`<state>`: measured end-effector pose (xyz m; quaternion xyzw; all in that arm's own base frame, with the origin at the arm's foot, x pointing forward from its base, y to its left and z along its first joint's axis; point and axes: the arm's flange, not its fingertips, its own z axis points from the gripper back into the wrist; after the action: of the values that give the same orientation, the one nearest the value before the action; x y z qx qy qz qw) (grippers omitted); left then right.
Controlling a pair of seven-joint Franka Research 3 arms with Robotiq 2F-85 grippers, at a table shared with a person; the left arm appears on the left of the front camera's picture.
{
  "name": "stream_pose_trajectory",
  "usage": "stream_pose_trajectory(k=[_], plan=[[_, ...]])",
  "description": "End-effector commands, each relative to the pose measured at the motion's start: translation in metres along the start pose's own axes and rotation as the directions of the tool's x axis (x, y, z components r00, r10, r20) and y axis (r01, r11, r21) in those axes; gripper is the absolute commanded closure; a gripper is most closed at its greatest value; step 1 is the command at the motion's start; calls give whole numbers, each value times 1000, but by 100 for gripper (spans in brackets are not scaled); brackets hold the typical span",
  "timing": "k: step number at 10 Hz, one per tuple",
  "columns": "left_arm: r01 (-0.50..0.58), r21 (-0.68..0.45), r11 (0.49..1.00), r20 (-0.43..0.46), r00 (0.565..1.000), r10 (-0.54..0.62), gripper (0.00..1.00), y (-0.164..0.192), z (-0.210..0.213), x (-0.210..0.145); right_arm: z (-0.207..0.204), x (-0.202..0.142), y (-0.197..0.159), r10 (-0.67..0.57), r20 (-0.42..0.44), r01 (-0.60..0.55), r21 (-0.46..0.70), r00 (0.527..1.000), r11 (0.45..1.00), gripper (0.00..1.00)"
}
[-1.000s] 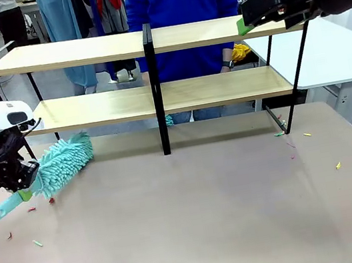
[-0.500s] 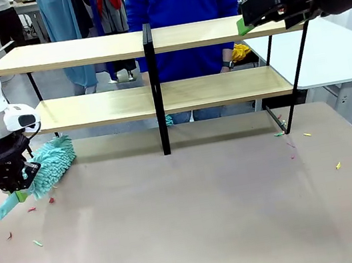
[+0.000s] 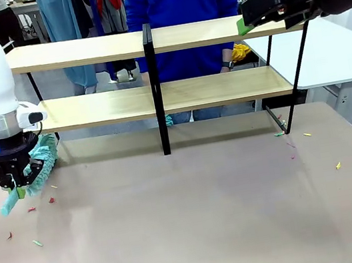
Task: Clean the shelves.
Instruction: Clean another randomly selected level of the Shelf with the Duster.
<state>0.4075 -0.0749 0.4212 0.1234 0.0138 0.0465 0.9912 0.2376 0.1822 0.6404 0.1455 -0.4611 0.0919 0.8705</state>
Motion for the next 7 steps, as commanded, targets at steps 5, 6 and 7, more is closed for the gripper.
stream_pose_trajectory(k=[5, 6, 7], plan=[[-110, 152, 982, 208, 975, 77, 88, -36, 15, -4, 0, 1, 0, -2, 3, 2, -1, 1000, 1000, 0], [-97, 145, 985, 195, 978, 68, 88, -35, 14, -4, 0, 1, 0, -2, 3, 2, -1, 1000, 1000, 0], [-73, 134, 988, 181, 982, 48, 88, -34, 15, -5, 0, 1, 0, -2, 3, 2, -1, 1000, 1000, 0]])
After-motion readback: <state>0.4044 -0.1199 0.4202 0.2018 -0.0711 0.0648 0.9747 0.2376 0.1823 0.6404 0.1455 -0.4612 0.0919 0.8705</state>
